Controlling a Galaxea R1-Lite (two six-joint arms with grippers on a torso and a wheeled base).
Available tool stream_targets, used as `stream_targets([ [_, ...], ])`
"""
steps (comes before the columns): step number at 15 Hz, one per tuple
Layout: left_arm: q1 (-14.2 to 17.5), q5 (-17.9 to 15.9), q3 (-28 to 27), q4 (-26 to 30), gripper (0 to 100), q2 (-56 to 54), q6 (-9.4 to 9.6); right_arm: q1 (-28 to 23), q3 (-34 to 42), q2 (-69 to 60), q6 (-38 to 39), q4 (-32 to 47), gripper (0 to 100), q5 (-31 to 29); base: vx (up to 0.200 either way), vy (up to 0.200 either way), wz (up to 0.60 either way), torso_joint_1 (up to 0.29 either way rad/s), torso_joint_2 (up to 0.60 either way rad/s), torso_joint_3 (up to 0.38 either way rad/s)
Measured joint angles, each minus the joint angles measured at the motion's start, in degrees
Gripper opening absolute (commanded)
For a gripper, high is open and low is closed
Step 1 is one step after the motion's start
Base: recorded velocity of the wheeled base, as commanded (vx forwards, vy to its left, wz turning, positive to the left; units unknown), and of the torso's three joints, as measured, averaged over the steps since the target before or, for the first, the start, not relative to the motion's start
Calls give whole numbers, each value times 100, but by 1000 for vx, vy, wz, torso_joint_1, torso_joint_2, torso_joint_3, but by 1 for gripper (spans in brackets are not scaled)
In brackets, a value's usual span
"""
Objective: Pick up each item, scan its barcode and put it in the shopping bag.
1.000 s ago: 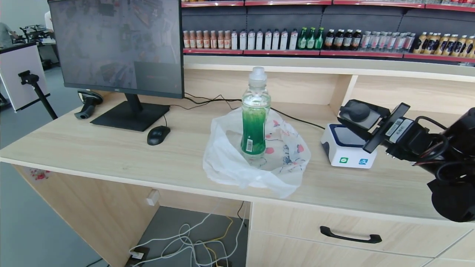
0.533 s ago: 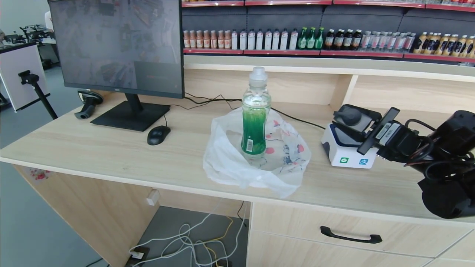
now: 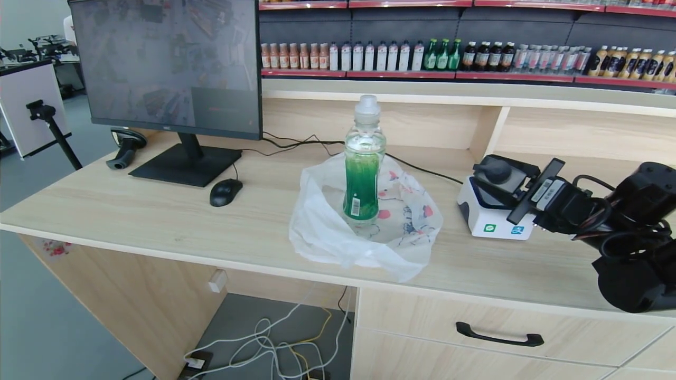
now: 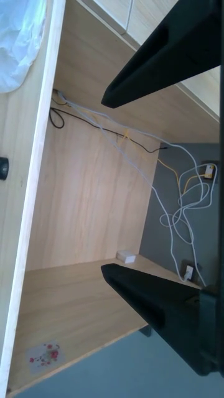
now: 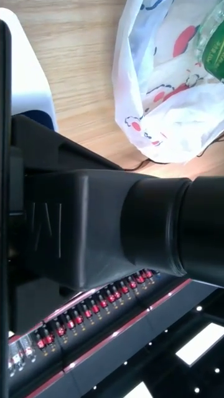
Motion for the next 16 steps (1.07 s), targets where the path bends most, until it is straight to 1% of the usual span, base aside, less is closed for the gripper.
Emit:
stream_targets([
  [2,0,0,0,9,100,0,0,11,4,-30,160,2,0,-7,0,0,0,0,0,0],
  [6,0,-2,0,35,100,0,0,48,-77,-364,905,0,0,-71,0,0,0,0,0,0],
  [8,0,-2,0,37,100,0,0,48,-77,-594,1224,-5,0,-325,0,0,0,0,0,0],
  [12,0,-7,0,44,100,0,7,41,-39,-1031,2450,-2,0,-1303,0,0,0,0,0,0],
  [16,0,-7,0,44,100,0,5,23,-18,-1250,3274,2,0,-1822,0,0,0,0,0,0],
])
